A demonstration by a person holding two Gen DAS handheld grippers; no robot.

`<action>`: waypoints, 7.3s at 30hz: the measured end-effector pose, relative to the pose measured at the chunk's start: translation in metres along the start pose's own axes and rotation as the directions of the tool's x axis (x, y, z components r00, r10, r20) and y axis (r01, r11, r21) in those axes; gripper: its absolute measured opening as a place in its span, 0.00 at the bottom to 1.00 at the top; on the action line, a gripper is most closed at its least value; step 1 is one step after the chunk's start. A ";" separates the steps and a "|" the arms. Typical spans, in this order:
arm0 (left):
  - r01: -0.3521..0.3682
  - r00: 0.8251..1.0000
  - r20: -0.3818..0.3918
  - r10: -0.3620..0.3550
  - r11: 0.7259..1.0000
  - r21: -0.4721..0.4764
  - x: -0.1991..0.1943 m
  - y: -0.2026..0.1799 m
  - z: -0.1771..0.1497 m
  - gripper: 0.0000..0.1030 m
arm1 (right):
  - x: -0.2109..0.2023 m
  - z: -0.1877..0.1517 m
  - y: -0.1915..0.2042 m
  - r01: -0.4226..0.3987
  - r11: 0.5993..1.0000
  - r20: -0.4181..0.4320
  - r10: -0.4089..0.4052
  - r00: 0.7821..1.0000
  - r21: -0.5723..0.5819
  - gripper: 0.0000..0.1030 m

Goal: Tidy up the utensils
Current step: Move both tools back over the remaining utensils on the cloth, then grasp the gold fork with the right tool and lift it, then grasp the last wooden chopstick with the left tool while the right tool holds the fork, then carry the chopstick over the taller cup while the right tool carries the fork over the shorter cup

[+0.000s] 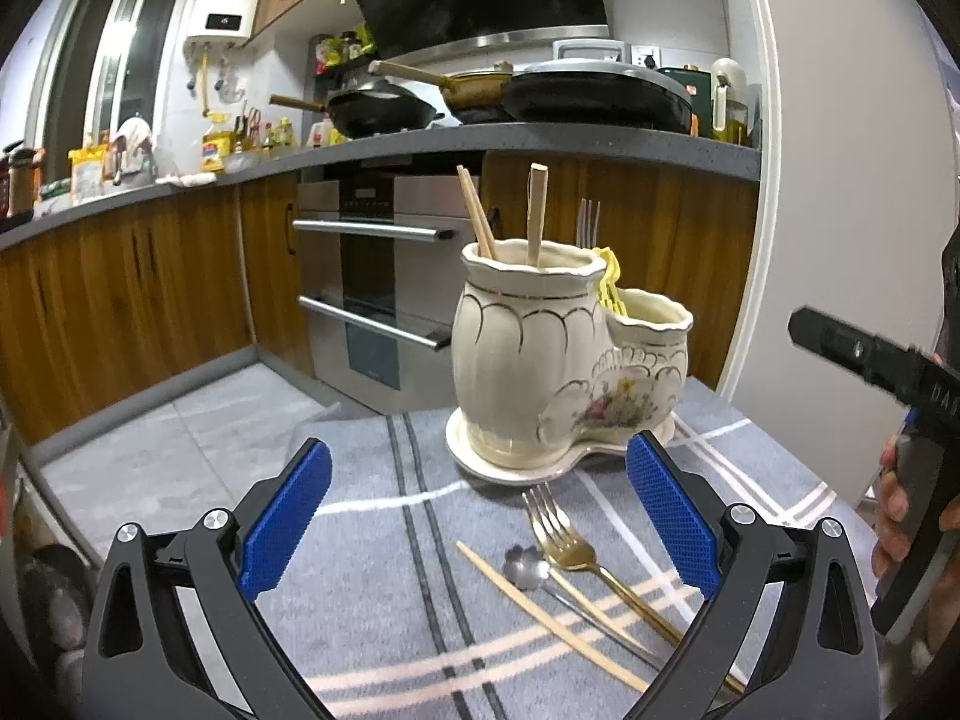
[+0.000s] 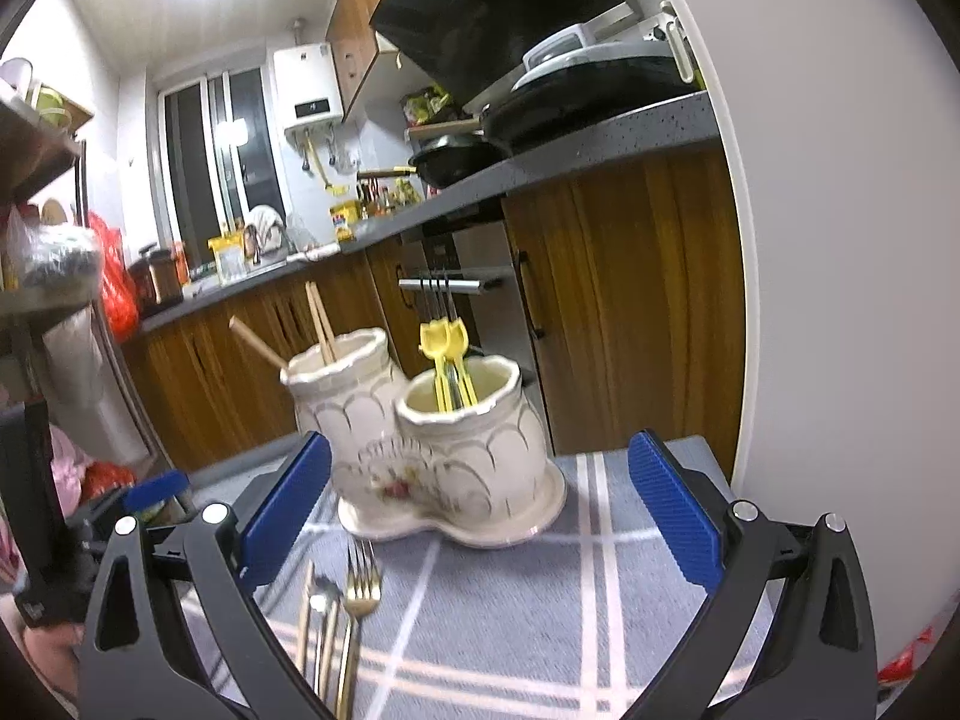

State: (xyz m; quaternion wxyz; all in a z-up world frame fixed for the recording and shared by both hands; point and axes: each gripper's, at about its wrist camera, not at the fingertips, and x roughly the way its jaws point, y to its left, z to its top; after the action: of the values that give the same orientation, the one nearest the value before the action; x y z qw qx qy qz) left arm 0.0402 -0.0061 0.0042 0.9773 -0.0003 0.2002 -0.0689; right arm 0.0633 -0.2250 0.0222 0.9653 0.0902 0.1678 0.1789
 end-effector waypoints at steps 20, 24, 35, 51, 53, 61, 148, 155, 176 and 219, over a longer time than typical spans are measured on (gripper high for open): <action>-0.028 0.989 -0.146 0.018 0.998 -0.064 -0.008 0.017 -0.021 0.95 | 0.002 -0.037 0.004 -0.020 0.999 -0.178 0.012 0.984 -0.044 0.95; -0.029 0.982 -0.190 0.020 0.998 -0.047 -0.006 0.017 -0.029 0.95 | 0.010 -0.048 0.009 -0.058 0.997 -0.260 0.043 0.965 -0.050 0.95; -0.021 0.969 -0.249 -0.005 0.995 -0.102 0.001 0.026 -0.034 0.95 | 0.037 -0.075 0.056 -0.181 0.972 -0.456 0.094 0.885 -0.151 0.66; 0.006 0.963 -0.268 -0.030 0.996 -0.090 0.004 0.024 -0.035 0.95 | 0.082 -0.086 0.091 -0.177 0.956 -0.566 0.014 0.824 -0.234 0.16; 0.007 0.962 -0.273 -0.031 0.996 -0.086 0.005 0.023 -0.035 0.95 | 0.084 -0.085 0.092 -0.198 0.955 -0.580 0.033 0.814 -0.223 0.11; -0.004 0.952 -0.305 -0.021 0.997 -0.080 0.009 0.015 -0.036 0.95 | 0.072 -0.077 0.074 -0.212 0.968 -0.549 0.104 0.829 -0.137 0.05; 0.061 0.986 -0.155 -0.064 0.998 -0.022 -0.017 0.014 0.001 0.06 | -0.027 -0.013 0.026 -0.137 0.986 -0.039 0.134 0.990 -0.091 0.05; 0.138 0.990 0.008 -0.138 0.990 -0.024 -0.035 0.019 0.008 0.06 | -0.026 -0.012 0.026 -0.117 0.989 -0.024 0.115 0.993 -0.091 0.05; 0.303 0.933 0.205 -0.295 0.953 -0.006 -0.047 0.019 0.024 0.06 | -0.016 0.003 0.026 -0.083 0.991 0.019 0.085 0.996 -0.101 0.05; 0.194 0.947 0.277 -0.162 0.977 -0.094 0.047 0.025 0.100 0.06 | 0.091 0.051 -0.016 -0.012 1.000 0.045 0.010 0.999 0.028 0.05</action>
State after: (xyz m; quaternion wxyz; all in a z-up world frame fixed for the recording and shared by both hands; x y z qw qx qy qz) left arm 0.1255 0.0102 0.0772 0.9834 -0.0863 0.0692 -0.1441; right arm 0.1663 -0.2115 0.0398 0.9664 0.1090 0.1481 0.1797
